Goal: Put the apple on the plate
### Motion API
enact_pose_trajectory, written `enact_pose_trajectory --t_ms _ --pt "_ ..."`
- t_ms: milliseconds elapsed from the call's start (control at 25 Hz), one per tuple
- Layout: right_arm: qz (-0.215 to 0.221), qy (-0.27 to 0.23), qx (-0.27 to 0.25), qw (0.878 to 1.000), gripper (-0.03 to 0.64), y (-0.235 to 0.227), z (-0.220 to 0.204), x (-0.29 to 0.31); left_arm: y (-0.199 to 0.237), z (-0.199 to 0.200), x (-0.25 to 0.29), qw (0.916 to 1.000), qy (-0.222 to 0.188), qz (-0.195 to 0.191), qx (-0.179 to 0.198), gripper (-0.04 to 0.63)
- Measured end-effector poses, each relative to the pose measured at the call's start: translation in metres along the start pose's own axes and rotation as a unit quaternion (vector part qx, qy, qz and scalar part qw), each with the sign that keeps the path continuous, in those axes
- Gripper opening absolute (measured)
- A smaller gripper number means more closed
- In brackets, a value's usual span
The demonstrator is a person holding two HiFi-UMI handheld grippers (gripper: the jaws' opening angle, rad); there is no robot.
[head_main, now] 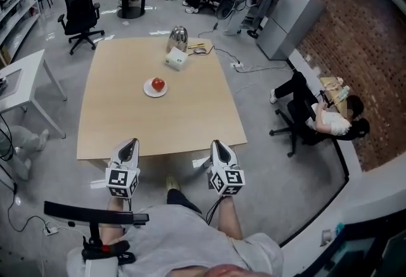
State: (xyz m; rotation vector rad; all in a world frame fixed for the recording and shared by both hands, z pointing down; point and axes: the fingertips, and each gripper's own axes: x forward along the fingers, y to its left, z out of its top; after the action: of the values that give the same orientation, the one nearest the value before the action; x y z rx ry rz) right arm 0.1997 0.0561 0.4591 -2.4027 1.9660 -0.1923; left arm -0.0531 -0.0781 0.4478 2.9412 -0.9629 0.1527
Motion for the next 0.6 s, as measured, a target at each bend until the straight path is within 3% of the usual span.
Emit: enact_pose_trajectory --t_ms 600 --pt "-0.017 0.004 0.023 1.0 0.006 -0.002 -0.013 -0.02 -0.001 0.002 0.001 1.0 -0.004 -0.005 0.005 0.02"
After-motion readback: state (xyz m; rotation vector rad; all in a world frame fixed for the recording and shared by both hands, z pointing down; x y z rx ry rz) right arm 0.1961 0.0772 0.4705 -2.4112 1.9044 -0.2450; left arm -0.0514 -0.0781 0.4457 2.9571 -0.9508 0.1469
